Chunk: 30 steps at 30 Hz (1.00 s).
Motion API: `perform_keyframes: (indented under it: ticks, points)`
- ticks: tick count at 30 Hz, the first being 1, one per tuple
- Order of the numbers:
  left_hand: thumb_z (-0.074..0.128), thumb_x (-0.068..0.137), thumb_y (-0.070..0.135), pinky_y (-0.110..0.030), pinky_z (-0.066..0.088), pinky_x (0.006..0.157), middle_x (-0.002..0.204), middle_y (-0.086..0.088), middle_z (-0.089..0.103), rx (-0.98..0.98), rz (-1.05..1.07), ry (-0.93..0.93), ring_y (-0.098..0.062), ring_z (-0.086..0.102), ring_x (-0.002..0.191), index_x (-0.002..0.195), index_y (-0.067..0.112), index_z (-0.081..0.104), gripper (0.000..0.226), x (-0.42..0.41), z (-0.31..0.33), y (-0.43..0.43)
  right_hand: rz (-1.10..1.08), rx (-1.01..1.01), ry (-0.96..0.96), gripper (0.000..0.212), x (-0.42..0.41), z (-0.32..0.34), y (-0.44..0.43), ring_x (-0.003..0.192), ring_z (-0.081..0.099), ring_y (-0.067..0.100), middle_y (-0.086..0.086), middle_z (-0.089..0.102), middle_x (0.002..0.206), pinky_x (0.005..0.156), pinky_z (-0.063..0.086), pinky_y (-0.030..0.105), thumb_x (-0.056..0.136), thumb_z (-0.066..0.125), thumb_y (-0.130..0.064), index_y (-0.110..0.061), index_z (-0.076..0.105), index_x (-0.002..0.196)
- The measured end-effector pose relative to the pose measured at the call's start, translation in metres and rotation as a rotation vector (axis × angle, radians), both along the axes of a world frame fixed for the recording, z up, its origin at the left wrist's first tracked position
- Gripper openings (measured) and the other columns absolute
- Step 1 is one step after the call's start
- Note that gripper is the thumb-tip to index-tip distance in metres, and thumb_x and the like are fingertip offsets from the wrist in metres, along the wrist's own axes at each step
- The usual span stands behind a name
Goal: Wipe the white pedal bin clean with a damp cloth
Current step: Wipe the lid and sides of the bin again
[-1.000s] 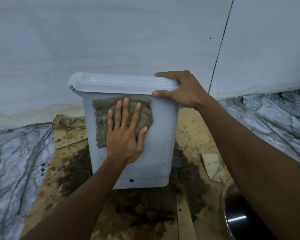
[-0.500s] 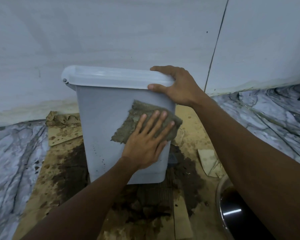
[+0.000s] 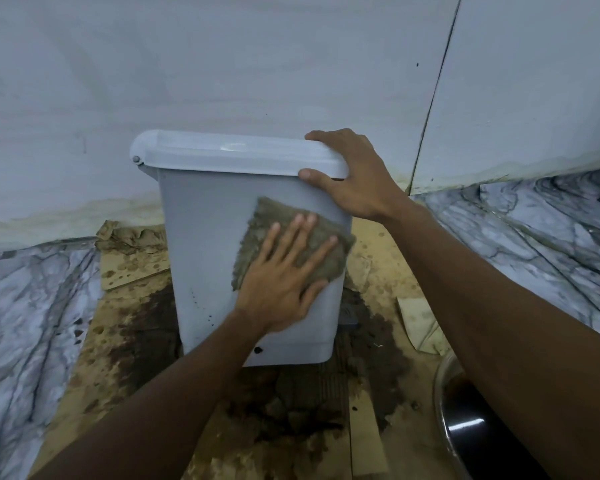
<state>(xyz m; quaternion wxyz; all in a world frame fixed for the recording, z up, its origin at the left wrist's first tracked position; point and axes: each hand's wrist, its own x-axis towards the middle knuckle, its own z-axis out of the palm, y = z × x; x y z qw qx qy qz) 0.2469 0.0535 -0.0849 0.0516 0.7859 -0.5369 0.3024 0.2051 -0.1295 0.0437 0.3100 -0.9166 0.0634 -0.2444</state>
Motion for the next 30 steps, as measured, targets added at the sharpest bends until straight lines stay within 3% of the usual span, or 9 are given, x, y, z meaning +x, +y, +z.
perform_keyframes:
  ticks: [2, 5, 11, 15, 18, 22, 25, 30]
  points:
    - [0.038, 0.103, 0.051, -0.053, 0.001, 0.125, 0.166, -0.017, 0.002, -0.099, 0.051, 0.006, -0.032, 0.0, 0.156, 0.16, 0.021, 0.022, 0.066, 0.005, 0.015, -0.007, -0.005, -0.023, -0.008, 0.056, 0.001, -0.001, 0.0, 0.127, 0.042, 0.02, -0.004, 0.054, 0.135, 0.102, 0.029, 0.028, 0.091, 0.066, -0.052, -0.029, 0.053, 0.14]
    - [0.038, 0.104, 0.049, -0.054, 0.001, 0.125, 0.166, -0.018, 0.006, -0.091, -0.009, -0.023, -0.034, 0.004, 0.156, 0.16, 0.02, 0.023, 0.064, -0.001, -0.003, -0.005, -0.016, -0.027, -0.016, 0.055, 0.001, -0.001, -0.001, 0.126, 0.043, 0.019, -0.005, 0.054, 0.133, 0.103, 0.031, 0.03, 0.09, 0.066, -0.053, -0.029, 0.054, 0.139]
    - [0.046, 0.1, 0.042, -0.051, -0.017, 0.122, 0.168, -0.015, 0.003, 0.356, -0.294, -0.085, -0.03, -0.011, 0.155, 0.16, 0.018, 0.018, 0.071, -0.028, -0.082, 0.03, -0.032, 0.005, -0.019, 0.054, 0.004, -0.002, -0.001, 0.125, 0.043, 0.017, -0.008, 0.055, 0.131, 0.107, 0.033, 0.033, 0.089, 0.067, -0.052, -0.031, 0.055, 0.137]
    - [0.048, 0.099, 0.042, -0.049, -0.022, 0.121, 0.168, -0.014, 0.003, 0.555, -0.398, -0.185, -0.031, -0.014, 0.154, 0.159, 0.018, 0.021, 0.07, -0.028, -0.096, 0.045, -0.032, 0.025, -0.022, 0.053, 0.003, -0.002, -0.001, 0.127, 0.043, 0.016, -0.009, 0.054, 0.132, 0.107, 0.032, 0.03, 0.089, 0.067, -0.052, -0.032, 0.055, 0.137]
    - [0.045, 0.1, 0.042, -0.047, -0.018, 0.122, 0.166, -0.012, 0.011, 0.444, -0.362, -0.185, -0.028, -0.009, 0.155, 0.158, 0.022, 0.027, 0.064, -0.015, -0.079, 0.044, -0.027, 0.031, -0.014, 0.053, 0.003, -0.003, -0.003, 0.127, 0.042, 0.016, -0.01, 0.054, 0.132, 0.107, 0.032, 0.03, 0.09, 0.067, -0.051, -0.032, 0.055, 0.137]
    - [0.037, 0.103, 0.051, -0.05, -0.002, 0.126, 0.166, -0.015, 0.013, 0.085, -0.061, -0.076, -0.028, 0.003, 0.156, 0.159, 0.021, 0.028, 0.064, 0.018, -0.022, 0.048, -0.035, 0.026, -0.022, 0.053, 0.004, -0.004, -0.005, 0.126, 0.046, 0.019, -0.007, 0.056, 0.131, 0.109, 0.036, 0.037, 0.089, 0.067, -0.053, -0.031, 0.056, 0.136]
    - [0.039, 0.102, 0.053, -0.051, 0.003, 0.125, 0.166, -0.017, 0.007, -0.136, 0.124, -0.025, -0.031, 0.002, 0.156, 0.16, 0.021, 0.024, 0.068, 0.04, 0.01, 0.053, -0.046, 0.023, -0.023, 0.054, 0.008, -0.003, -0.005, 0.126, 0.047, 0.021, -0.006, 0.056, 0.132, 0.108, 0.039, 0.041, 0.088, 0.067, -0.055, -0.032, 0.057, 0.136]
    - [0.034, 0.103, 0.052, -0.054, 0.002, 0.125, 0.167, -0.018, 0.001, -0.138, 0.164, 0.004, -0.034, 0.001, 0.156, 0.161, 0.019, 0.018, 0.068, 0.035, -0.017, 0.059, -0.06, 0.022, -0.02, 0.052, 0.009, -0.002, -0.003, 0.127, 0.046, 0.019, -0.008, 0.056, 0.133, 0.107, 0.038, 0.038, 0.088, 0.067, -0.053, -0.034, 0.057, 0.135]
